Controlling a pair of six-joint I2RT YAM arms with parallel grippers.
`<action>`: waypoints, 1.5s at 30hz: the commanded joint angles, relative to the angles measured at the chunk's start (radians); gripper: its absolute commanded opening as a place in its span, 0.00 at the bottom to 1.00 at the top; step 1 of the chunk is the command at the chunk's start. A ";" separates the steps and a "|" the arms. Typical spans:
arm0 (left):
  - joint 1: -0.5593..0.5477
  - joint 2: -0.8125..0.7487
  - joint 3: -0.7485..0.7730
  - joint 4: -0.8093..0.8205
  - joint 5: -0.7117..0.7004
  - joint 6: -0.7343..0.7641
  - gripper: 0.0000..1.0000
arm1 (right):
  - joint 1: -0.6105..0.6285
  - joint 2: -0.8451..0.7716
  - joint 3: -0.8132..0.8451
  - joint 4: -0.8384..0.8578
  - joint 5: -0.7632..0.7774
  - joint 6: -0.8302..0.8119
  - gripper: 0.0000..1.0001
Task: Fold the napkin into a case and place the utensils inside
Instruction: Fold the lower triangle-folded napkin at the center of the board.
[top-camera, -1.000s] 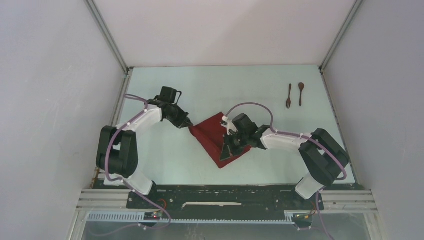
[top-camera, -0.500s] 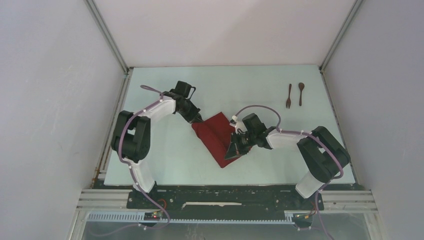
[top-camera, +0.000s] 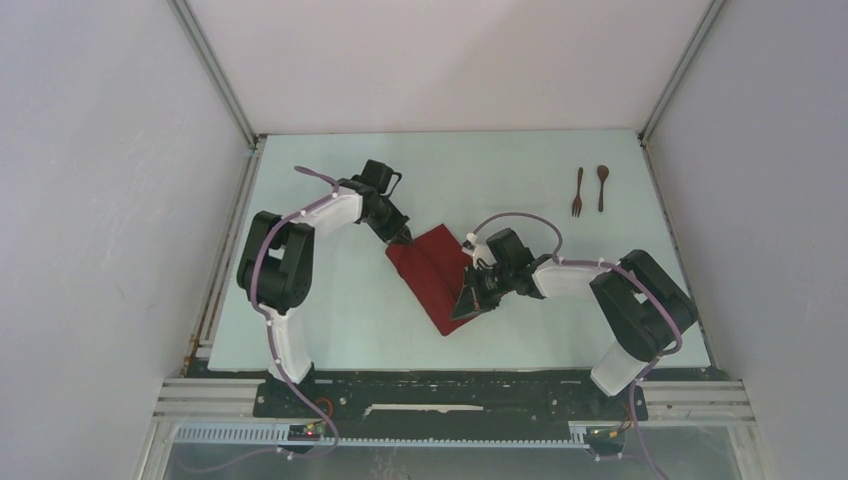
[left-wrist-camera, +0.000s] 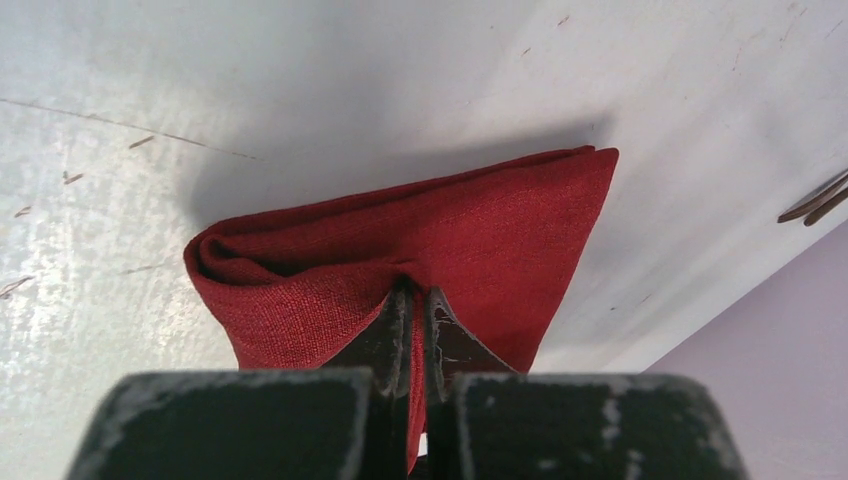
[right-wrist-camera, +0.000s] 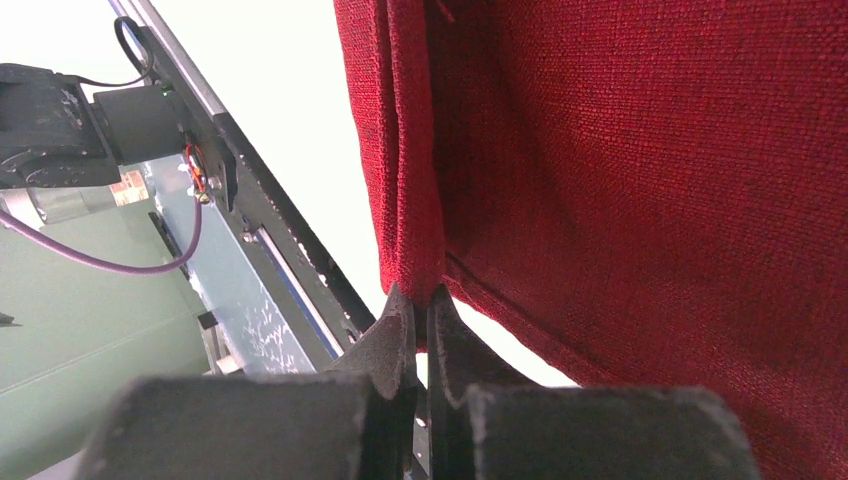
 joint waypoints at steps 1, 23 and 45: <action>-0.007 0.028 0.053 0.017 -0.009 0.026 0.00 | -0.004 0.013 -0.016 0.004 -0.017 0.004 0.00; -0.015 0.114 0.103 0.031 0.006 0.049 0.00 | -0.016 0.030 -0.016 -0.005 0.019 -0.006 0.00; -0.014 0.144 0.052 0.091 0.021 0.033 0.00 | 0.060 -0.203 0.145 -0.116 0.078 -0.034 0.77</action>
